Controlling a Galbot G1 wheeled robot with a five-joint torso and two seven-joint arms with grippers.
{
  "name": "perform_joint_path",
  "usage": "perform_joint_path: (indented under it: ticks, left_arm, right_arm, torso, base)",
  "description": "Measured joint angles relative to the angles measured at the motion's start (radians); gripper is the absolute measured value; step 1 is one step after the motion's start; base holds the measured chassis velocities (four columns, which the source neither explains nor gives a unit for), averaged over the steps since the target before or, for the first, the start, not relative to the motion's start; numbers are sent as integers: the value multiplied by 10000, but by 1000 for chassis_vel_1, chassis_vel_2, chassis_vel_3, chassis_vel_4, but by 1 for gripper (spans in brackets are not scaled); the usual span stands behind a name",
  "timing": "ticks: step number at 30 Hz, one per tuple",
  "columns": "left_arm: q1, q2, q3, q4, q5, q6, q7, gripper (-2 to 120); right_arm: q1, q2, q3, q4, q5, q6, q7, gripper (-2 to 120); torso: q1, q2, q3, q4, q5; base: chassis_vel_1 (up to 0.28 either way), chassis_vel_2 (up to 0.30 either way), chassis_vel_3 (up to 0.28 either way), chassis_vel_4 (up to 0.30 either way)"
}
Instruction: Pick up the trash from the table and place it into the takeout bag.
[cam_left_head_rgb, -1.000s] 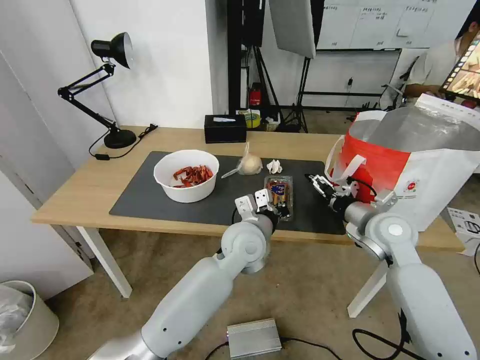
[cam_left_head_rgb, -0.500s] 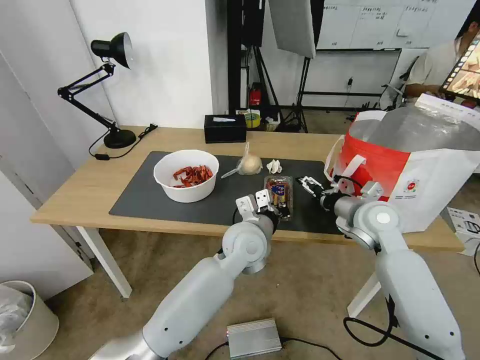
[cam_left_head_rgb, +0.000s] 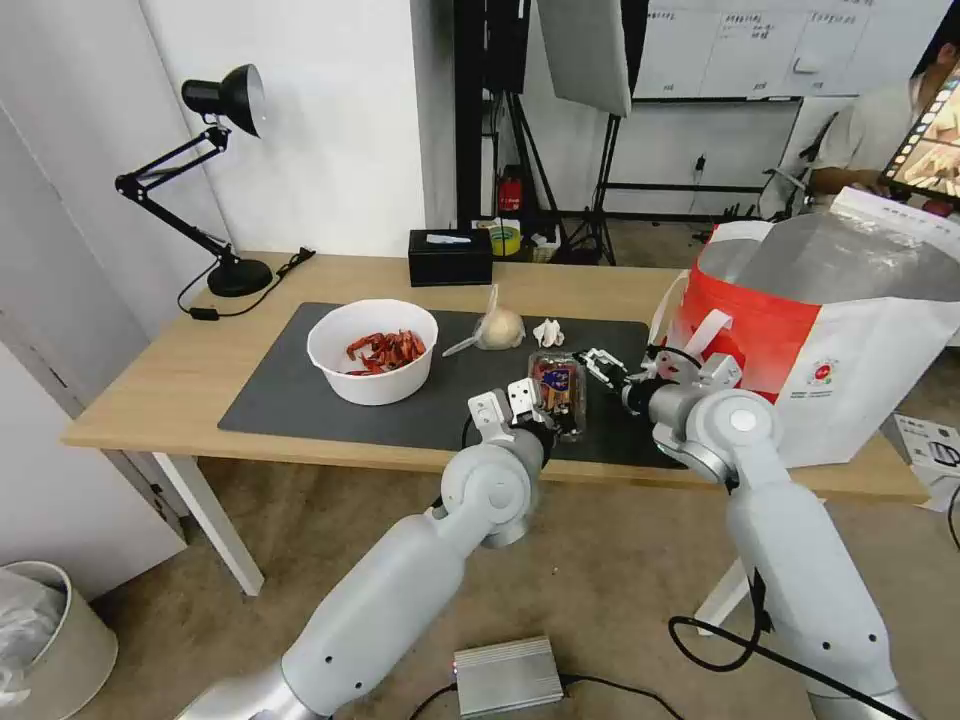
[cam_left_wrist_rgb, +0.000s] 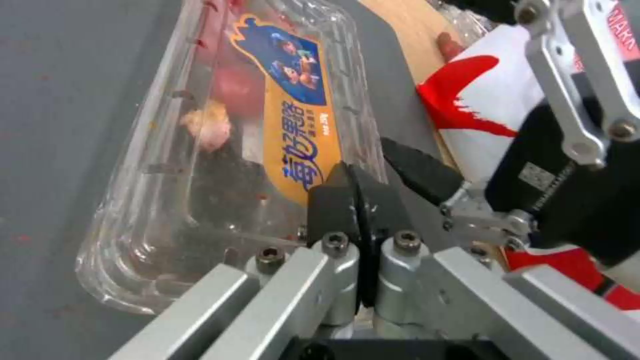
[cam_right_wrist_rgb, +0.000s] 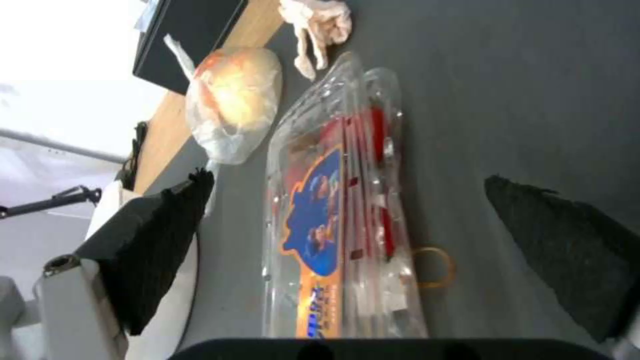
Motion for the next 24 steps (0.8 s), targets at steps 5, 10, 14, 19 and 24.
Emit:
perform_joint_path:
  ticks: [5, 10, 14, 19, 24]
  left_arm:
    - [-2, 2, -8, -22, -4, -5, -7, 0]
    - [-24, 26, -27, -31, -10, -8, -15, 0]
    - [-29, 2, -76, -18, -14, -11, -16, 0]
    - [-26, -32, -76, 24, -16, -12, -14, 0]
    - [-26, -20, -77, 23, -17, -14, -13, 0]
  right_arm:
    - [183, 148, -148, -245, -201, -3, -3, 100]
    - [365, 256, -245, -445, -345, -3, -37, 100]
    - [500, 410, -364, -649, -636, 4, -278, 100]
    - [548, 578, -429, -803, -785, 0, -328, 100]
    - [588, 678, -454, -949, -822, -47, -330, 100]
  torso:
    - [0, 0, 0, 0, 0]
    - [0, 0, 0, 0, -1]
    - [0, 0, 0, 0, 1]
    - [0, 0, 0, 0, 1]
    - [0, 0, 0, 0, 1]
  base:
    - [0, 0, 0, 0]
    - [0, 0, 0, 0]
    - [0, 0, 0, 0]
    - [0, 0, 0, 0]
    - [0, 0, 0, 0]
